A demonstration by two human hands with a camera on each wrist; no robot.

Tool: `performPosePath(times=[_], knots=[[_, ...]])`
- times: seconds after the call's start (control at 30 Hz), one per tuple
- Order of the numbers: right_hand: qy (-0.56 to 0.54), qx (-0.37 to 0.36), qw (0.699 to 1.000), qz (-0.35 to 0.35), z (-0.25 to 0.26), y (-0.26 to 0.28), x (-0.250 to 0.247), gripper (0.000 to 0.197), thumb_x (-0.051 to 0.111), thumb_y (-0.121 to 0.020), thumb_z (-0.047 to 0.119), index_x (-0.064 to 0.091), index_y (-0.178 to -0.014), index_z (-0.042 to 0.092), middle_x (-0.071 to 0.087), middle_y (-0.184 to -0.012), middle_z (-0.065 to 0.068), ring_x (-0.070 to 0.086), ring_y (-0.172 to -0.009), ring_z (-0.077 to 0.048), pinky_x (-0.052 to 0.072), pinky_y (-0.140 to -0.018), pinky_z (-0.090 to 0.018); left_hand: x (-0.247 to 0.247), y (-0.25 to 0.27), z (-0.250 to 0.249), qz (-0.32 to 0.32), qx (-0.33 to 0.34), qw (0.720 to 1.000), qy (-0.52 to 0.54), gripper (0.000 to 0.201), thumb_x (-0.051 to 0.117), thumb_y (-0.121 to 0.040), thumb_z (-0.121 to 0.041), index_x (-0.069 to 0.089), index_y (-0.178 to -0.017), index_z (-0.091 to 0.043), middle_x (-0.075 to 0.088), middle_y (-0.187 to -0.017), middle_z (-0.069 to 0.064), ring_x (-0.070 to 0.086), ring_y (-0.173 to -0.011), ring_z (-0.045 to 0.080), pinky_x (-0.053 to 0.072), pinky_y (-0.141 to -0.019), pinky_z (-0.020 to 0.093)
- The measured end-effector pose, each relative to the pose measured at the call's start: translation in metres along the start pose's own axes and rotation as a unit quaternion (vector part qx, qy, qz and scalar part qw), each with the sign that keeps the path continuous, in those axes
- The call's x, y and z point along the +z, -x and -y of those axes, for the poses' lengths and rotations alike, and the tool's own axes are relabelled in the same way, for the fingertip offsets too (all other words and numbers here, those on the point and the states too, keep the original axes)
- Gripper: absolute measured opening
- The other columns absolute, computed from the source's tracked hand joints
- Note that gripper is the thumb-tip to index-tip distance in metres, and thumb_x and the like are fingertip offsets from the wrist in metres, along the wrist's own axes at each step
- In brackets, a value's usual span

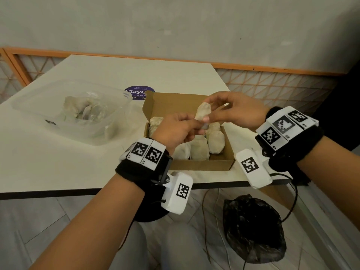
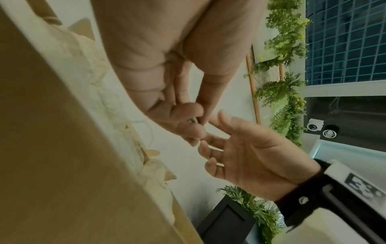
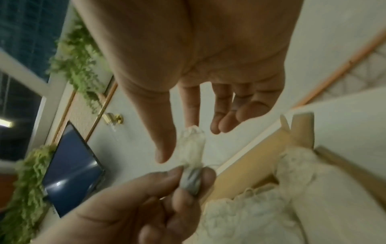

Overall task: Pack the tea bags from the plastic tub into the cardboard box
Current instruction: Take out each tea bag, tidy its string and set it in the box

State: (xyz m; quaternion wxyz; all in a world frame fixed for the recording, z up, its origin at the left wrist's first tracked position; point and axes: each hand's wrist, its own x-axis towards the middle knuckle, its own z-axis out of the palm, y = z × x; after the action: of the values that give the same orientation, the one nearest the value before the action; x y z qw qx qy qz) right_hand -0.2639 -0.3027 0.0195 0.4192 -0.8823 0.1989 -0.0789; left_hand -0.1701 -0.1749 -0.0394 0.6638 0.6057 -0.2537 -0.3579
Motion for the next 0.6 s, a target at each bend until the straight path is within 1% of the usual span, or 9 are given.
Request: performPosePath(times=[0.1, 0.17, 0.2, 0.27, 0.33, 0.4, 0.47, 0.53, 0.6], knots=[[0.02, -0.011, 0.999, -0.03, -0.001, 0.001, -0.006, 0.011, 0.074, -0.075, 0.02, 0.07, -0.085, 0.019, 0.067, -0.088, -0.002, 0.058, -0.079, -0.011, 0.047, -0.085, -0.029, 0.001, 0.004, -0.006, 0.027, -0.028, 0.999, 0.009, 0.013, 0.063, -0.087, -0.005, 0.061, -0.099, -0.006, 0.07, -0.081, 0.005, 0.065, -0.06, 0.004, 0.042, -0.046, 0.012], [0.02, -0.013, 0.998, -0.05, 0.0, 0.003, -0.009, 0.008, 0.074, -0.075, 0.02, 0.072, -0.082, 0.017, 0.069, -0.084, -0.003, 0.058, -0.08, -0.01, 0.045, -0.084, -0.028, -0.003, 0.008, -0.01, 0.013, -0.013, 1.0, 0.008, 0.01, 0.065, -0.086, -0.012, 0.065, -0.096, -0.011, 0.072, -0.084, 0.002, 0.065, -0.065, 0.004, 0.044, -0.051, 0.014], [0.029, -0.01, 0.998, -0.054, -0.001, 0.005, -0.012, 0.01, 0.075, -0.075, 0.022, 0.073, -0.082, 0.015, 0.07, -0.085, -0.006, 0.058, -0.081, -0.011, 0.045, -0.083, -0.027, -0.007, 0.01, -0.012, -0.02, 0.012, 1.0, 0.003, 0.004, 0.066, -0.085, -0.015, 0.066, -0.09, -0.016, 0.072, -0.085, -0.001, 0.066, -0.069, 0.005, 0.046, -0.055, 0.016], [0.077, 0.008, 0.996, -0.033, -0.001, 0.009, -0.02, 0.018, 0.074, -0.076, 0.026, 0.074, -0.087, 0.013, 0.071, -0.093, -0.007, 0.059, -0.086, -0.011, 0.043, -0.083, -0.021, -0.021, 0.011, -0.011, -0.123, 0.077, 0.989, -0.006, 0.006, 0.069, -0.083, -0.016, 0.066, -0.084, -0.022, 0.071, -0.091, -0.003, 0.065, -0.079, 0.005, 0.047, -0.068, 0.02], [0.151, 0.035, 0.988, 0.025, -0.003, 0.013, -0.026, 0.019, 0.073, -0.076, 0.032, 0.074, -0.088, 0.017, 0.071, -0.092, -0.001, 0.059, -0.089, -0.011, 0.041, -0.085, -0.021, -0.036, 0.011, -0.005, -0.204, 0.112, 0.973, -0.005, 0.016, 0.072, -0.077, -0.012, 0.066, -0.085, -0.025, 0.069, -0.095, -0.002, 0.064, -0.09, 0.01, 0.049, -0.083, 0.027], [0.198, 0.069, 0.974, 0.086, -0.008, 0.013, -0.026, 0.012, 0.074, -0.073, 0.037, 0.073, -0.078, 0.027, 0.068, -0.08, 0.012, 0.058, -0.083, -0.007, 0.041, -0.084, -0.023, -0.047, 0.011, 0.006, -0.233, 0.097, 0.967, -0.018, 0.026, 0.071, -0.073, -0.009, 0.065, -0.091, -0.027, 0.065, -0.105, -0.002, 0.06, -0.105, 0.016, 0.048, -0.093, 0.034], [0.227, 0.091, 0.961, 0.126, -0.018, 0.009, -0.018, 0.007, 0.075, -0.072, 0.037, 0.07, -0.073, 0.032, 0.063, -0.072, 0.021, 0.055, -0.078, -0.003, 0.038, -0.08, -0.02, -0.052, 0.012, 0.017, -0.234, 0.068, 0.969, -0.047, 0.037, 0.064, -0.078, 0.001, 0.059, -0.104, -0.025, 0.059, -0.114, -0.001, 0.055, -0.112, 0.017, 0.048, -0.092, 0.03], [0.253, 0.092, 0.954, 0.136, -0.031, 0.001, -0.007, 0.009, 0.075, -0.073, 0.034, 0.069, -0.078, 0.029, 0.059, -0.075, 0.02, 0.052, -0.08, -0.004, 0.036, -0.081, -0.022, -0.057, 0.01, 0.024, -0.227, 0.058, 0.971, -0.047, 0.047, 0.053, -0.08, 0.011, 0.055, -0.112, -0.023, 0.057, -0.124, 0.005, 0.054, -0.117, 0.021, 0.049, -0.093, 0.035], [0.276, 0.088, 0.949, 0.123, -0.04, -0.008, 0.001, 0.015, 0.075, -0.075, 0.032, 0.069, -0.086, 0.024, 0.056, -0.074, 0.017, 0.05, -0.078, -0.005, 0.036, -0.075, -0.021, -0.061, 0.008, 0.025, -0.224, 0.049, 0.972, -0.043, 0.053, 0.043, -0.079, 0.017, 0.055, -0.115, -0.021, 0.055, -0.128, 0.006, 0.055, -0.115, 0.021, 0.051, -0.089, 0.036]])
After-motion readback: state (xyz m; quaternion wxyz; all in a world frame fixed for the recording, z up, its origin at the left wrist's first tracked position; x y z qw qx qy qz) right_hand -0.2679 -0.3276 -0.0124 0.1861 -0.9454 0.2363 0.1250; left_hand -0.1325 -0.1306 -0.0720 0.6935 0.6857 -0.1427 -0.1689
